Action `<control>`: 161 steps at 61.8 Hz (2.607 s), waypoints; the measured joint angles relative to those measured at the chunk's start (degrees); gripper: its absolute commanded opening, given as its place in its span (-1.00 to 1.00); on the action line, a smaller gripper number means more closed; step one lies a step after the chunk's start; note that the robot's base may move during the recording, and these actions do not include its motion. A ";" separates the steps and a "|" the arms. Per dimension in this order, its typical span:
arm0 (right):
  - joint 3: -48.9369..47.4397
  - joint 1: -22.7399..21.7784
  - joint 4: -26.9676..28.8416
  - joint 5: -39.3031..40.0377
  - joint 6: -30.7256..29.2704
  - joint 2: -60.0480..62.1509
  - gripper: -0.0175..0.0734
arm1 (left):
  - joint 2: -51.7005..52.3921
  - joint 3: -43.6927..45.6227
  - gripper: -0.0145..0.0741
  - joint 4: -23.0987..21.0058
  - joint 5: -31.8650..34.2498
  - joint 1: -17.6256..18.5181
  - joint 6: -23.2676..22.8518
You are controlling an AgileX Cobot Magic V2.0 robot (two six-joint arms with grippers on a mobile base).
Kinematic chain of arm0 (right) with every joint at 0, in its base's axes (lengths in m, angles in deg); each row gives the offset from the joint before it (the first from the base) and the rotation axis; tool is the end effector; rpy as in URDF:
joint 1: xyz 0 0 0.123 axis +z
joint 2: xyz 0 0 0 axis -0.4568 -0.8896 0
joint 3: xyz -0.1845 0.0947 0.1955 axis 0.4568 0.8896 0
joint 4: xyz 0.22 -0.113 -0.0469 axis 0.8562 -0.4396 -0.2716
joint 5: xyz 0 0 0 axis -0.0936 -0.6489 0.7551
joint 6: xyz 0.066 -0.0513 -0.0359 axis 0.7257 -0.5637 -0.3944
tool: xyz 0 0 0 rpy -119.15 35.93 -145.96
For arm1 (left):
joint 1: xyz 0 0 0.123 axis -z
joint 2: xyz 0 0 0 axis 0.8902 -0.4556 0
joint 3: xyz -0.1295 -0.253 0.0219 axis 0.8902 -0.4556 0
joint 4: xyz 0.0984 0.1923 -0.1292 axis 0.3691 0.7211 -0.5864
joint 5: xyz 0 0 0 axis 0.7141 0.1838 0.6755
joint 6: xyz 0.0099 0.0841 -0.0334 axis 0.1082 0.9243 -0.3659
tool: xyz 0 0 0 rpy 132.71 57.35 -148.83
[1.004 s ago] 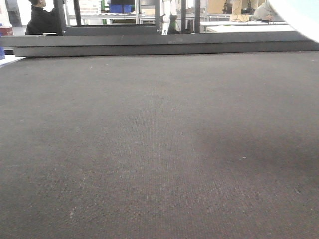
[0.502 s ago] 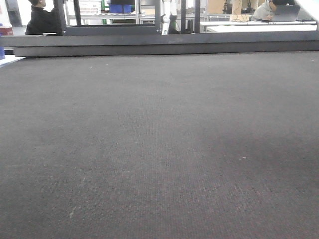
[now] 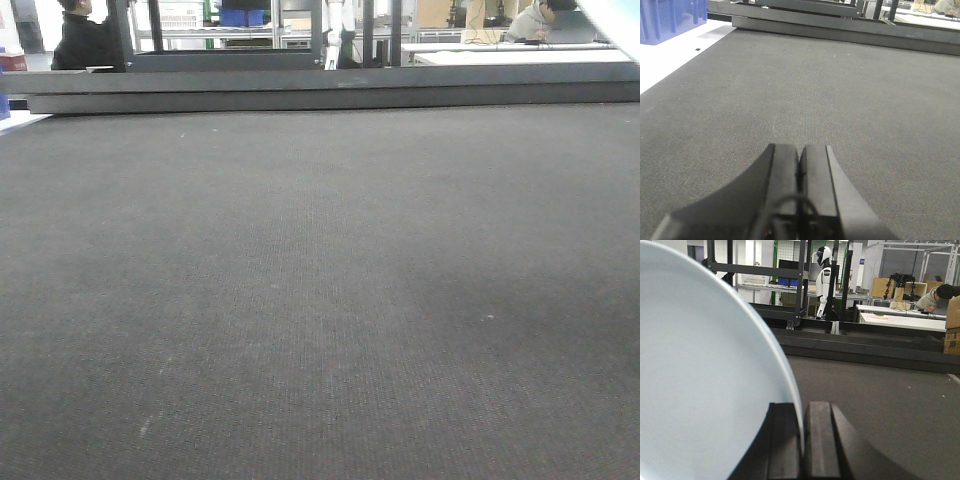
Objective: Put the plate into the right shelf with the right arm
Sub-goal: 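Lift the plate upright with the right gripper, clear of the table, then hold the plate in the right gripper while the base turns away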
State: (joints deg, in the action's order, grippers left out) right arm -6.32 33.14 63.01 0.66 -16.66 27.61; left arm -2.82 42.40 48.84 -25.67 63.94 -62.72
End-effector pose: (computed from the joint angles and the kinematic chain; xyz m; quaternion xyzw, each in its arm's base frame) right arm 0.0467 0.0085 0.3096 -0.0533 0.6635 0.0481 0.7447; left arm 0.0570 -0.0016 0.1983 0.0172 0.7009 -0.0002 0.7130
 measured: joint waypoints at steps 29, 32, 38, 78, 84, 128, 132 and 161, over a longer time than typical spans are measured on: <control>0.00 0.00 0.00 0.00 0.00 0.00 -0.49 | 0.00 0.00 -0.96 0.00 0.00 0.00 0.00; 0.00 0.00 0.00 0.00 0.00 0.00 -0.49 | 0.00 0.00 -0.96 0.00 0.00 0.00 0.00; 0.00 0.00 0.00 0.00 0.00 0.00 -0.49 | 0.00 0.00 -0.96 0.00 0.00 0.00 0.00; 0.00 0.00 0.00 -0.12 -0.07 0.00 -0.49 | 0.00 0.00 -0.96 0.00 0.00 0.00 0.00; 0.08 0.00 0.00 -0.12 -0.07 0.00 -0.49 | 0.00 0.00 -0.96 0.00 0.00 0.00 0.00; 0.08 0.00 0.00 -0.22 -0.07 0.00 -0.49 | 0.00 0.00 -0.96 0.00 0.00 0.00 0.00; 0.08 0.00 0.00 -0.22 -0.07 0.00 -0.49 | 0.00 0.00 -0.96 0.00 0.00 0.00 0.00; 0.08 0.00 0.00 -0.22 -0.07 0.00 -0.49 | 0.00 0.00 -0.96 0.00 0.00 0.00 0.00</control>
State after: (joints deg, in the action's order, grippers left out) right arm -6.23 33.14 63.01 0.44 -16.73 27.61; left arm -2.82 42.40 48.84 -25.67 63.94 -62.72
